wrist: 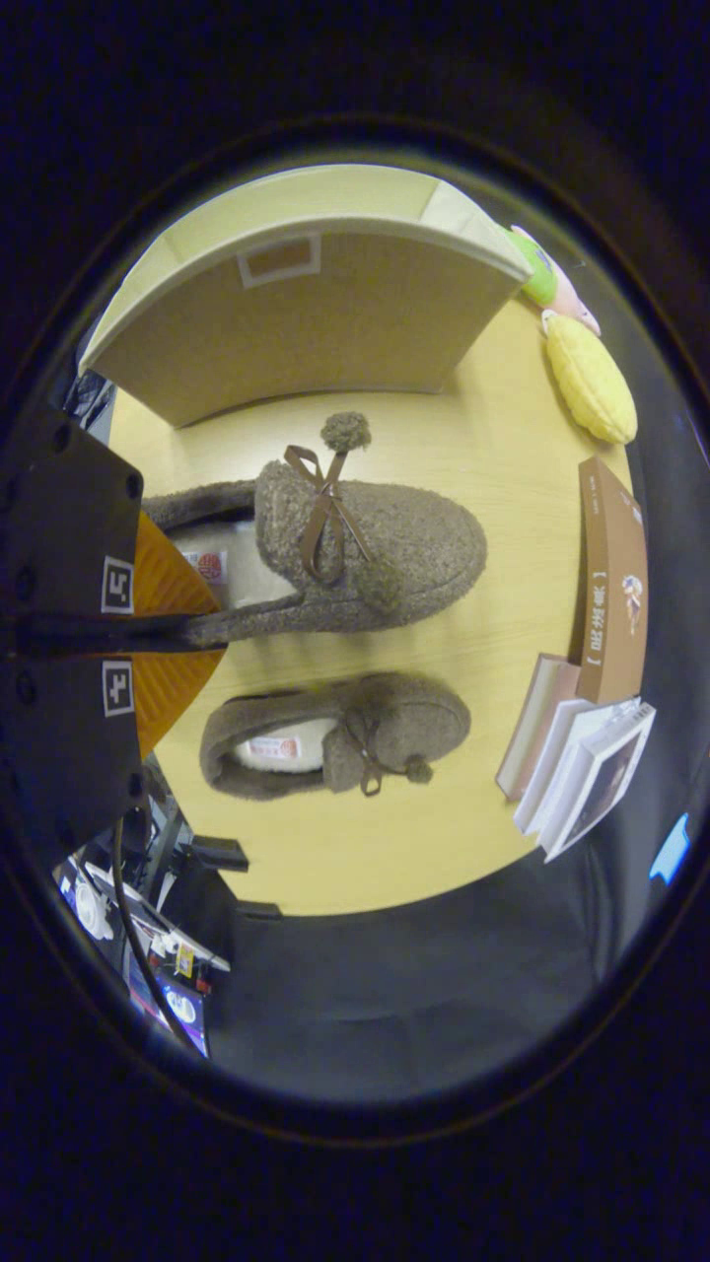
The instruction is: Open the storage box then place both shoes into the box .Put the left shoe in first, then the right shoe, with the right side of both shoes facing outward in a uniform manner.
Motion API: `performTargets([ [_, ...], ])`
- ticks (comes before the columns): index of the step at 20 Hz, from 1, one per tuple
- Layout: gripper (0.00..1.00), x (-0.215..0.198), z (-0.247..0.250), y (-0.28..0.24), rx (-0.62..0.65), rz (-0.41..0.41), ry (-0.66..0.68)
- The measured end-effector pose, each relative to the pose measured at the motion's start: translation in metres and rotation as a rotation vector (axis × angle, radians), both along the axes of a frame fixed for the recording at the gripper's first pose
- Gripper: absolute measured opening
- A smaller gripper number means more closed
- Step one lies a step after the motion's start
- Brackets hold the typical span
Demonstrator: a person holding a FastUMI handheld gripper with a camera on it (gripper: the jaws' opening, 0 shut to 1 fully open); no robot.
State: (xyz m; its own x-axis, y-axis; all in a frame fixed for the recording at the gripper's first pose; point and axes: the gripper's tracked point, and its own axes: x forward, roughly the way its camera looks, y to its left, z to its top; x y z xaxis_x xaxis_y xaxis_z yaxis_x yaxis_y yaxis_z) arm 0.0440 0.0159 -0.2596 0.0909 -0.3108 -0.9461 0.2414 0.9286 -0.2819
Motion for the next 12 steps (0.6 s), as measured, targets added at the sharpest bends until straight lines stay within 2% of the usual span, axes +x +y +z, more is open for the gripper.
performTargets([
  [8, 0.03, 0.012, 0.110, 0.046, -0.092, -0.028, -0.156],
  [12, 0.04, 0.028, 0.142, 0.090, -0.095, -0.001, -0.237],
])
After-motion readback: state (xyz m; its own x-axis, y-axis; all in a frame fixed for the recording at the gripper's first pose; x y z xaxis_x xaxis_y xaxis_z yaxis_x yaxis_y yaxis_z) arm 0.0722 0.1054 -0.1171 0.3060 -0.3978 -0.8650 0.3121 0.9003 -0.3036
